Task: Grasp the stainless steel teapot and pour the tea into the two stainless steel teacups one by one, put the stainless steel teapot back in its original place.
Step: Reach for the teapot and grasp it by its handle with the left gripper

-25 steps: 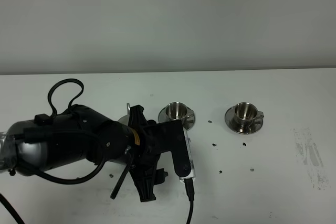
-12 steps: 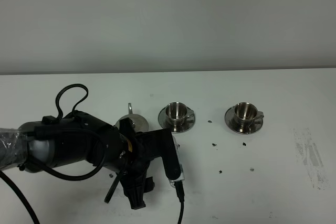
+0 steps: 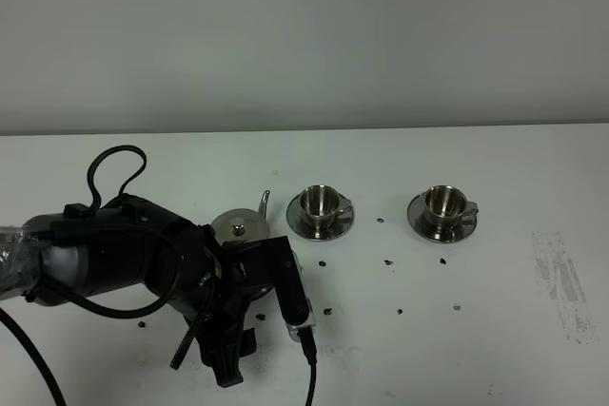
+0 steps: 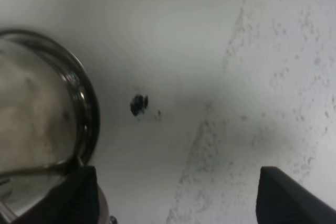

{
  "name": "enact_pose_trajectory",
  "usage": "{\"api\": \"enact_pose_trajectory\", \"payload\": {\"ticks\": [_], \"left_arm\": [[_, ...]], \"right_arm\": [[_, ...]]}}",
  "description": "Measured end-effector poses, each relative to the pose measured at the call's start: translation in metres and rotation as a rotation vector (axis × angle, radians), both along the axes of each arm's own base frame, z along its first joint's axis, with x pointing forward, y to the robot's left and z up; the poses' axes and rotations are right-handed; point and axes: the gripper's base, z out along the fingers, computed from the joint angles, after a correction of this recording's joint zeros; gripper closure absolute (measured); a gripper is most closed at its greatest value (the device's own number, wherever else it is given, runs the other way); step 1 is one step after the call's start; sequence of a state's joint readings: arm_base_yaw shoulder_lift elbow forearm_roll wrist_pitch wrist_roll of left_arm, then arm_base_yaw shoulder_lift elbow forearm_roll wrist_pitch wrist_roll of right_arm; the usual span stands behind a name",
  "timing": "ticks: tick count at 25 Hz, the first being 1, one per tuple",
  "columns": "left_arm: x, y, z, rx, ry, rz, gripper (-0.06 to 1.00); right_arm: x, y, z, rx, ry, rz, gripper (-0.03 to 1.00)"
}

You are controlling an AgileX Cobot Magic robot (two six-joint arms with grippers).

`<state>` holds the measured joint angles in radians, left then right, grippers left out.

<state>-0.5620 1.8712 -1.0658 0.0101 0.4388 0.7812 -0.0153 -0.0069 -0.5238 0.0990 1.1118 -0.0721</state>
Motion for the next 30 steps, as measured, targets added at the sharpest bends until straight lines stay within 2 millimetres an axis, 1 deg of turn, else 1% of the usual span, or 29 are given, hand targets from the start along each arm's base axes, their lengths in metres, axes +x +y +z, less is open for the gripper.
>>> {"api": "enact_pose_trajectory", "payload": {"ticks": [6,12,15,17,19,21,24,27,30], "left_arm": [[0.003,0.008,0.01,0.001,-0.02,0.02,0.31],[0.004,0.018,0.01,0.04,0.006,0.049,0.31],[0.001,0.019,0.011,0.042,0.031,0.063,0.32],[-0.003,0.018,0.017,0.035,0.043,0.064,0.33],[-0.01,0.015,0.029,0.02,0.046,0.061,0.34],[-0.018,0.015,0.047,-0.005,0.042,0.065,0.35],[-0.03,0.02,0.08,-0.054,-0.007,0.081,0.35],[-0.038,0.027,0.107,-0.119,-0.066,0.169,0.35],[-0.038,0.041,0.128,-0.148,-0.118,0.297,0.35]], "right_arm": [[0.0,0.0,0.0,0.0,0.0,0.0,0.54],[0.0,0.0,0.0,0.0,0.0,0.0,0.54],[0.0,0.0,0.0,0.0,0.0,0.0,0.54],[0.0,0.0,0.0,0.0,0.0,0.0,0.54],[0.0,0.0,0.0,0.0,0.0,0.0,0.54],[0.0,0.0,0.0,0.0,0.0,0.0,0.54],[0.0,0.0,0.0,0.0,0.0,0.0,0.54],[0.0,0.0,0.0,0.0,0.0,0.0,0.54],[0.0,0.0,0.0,0.0,0.0,0.0,0.54]]}}
